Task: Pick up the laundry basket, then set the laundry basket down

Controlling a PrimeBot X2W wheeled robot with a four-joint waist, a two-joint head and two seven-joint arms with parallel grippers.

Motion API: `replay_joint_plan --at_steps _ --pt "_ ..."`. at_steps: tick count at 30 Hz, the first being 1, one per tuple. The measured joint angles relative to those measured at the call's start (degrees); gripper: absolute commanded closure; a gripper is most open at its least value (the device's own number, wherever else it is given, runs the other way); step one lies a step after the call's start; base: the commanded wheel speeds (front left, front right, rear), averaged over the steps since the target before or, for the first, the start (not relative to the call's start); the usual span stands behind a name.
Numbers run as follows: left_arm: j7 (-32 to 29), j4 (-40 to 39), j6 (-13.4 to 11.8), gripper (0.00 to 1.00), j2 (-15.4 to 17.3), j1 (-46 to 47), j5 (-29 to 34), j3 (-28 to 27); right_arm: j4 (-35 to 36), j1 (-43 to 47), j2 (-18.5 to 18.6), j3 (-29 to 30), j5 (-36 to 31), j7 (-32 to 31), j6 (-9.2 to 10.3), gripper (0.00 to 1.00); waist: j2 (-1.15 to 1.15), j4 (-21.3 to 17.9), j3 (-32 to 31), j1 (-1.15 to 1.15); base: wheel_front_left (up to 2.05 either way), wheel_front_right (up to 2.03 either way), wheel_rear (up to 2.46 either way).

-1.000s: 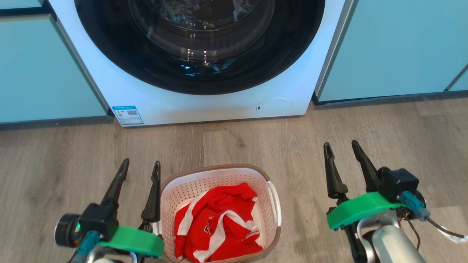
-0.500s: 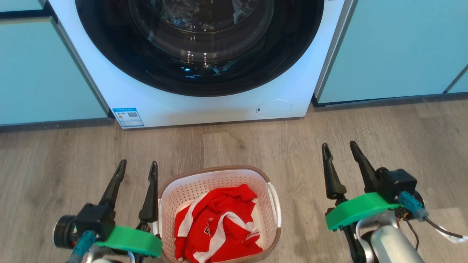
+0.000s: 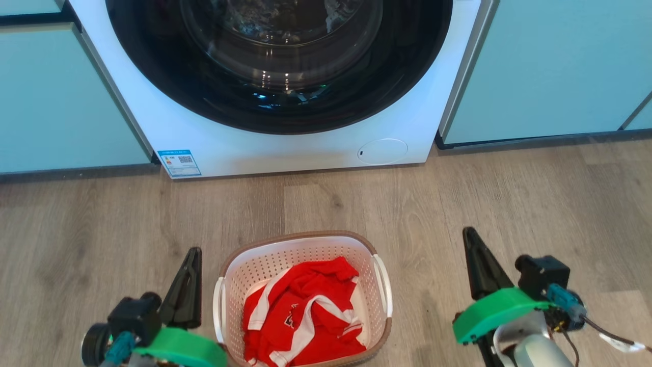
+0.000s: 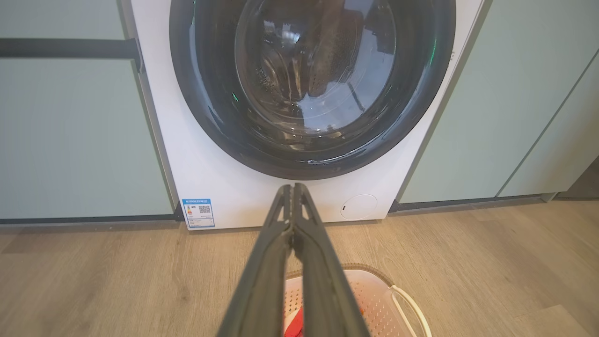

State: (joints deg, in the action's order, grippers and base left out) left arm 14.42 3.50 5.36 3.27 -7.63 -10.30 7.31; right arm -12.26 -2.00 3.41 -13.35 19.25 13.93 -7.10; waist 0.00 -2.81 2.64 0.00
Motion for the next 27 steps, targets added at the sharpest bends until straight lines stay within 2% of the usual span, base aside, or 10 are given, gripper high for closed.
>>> replay_joint_plan --at_steps 27 --pt "-3.3 2.9 0.2 1.0 0.2 1.1 -18.4 -0.6 -0.5 0.1 0.4 2.7 16.4 -3.3 0.01 1.0 0.0 0.6 -0.5 0.0 0.0 0.0 0.0"
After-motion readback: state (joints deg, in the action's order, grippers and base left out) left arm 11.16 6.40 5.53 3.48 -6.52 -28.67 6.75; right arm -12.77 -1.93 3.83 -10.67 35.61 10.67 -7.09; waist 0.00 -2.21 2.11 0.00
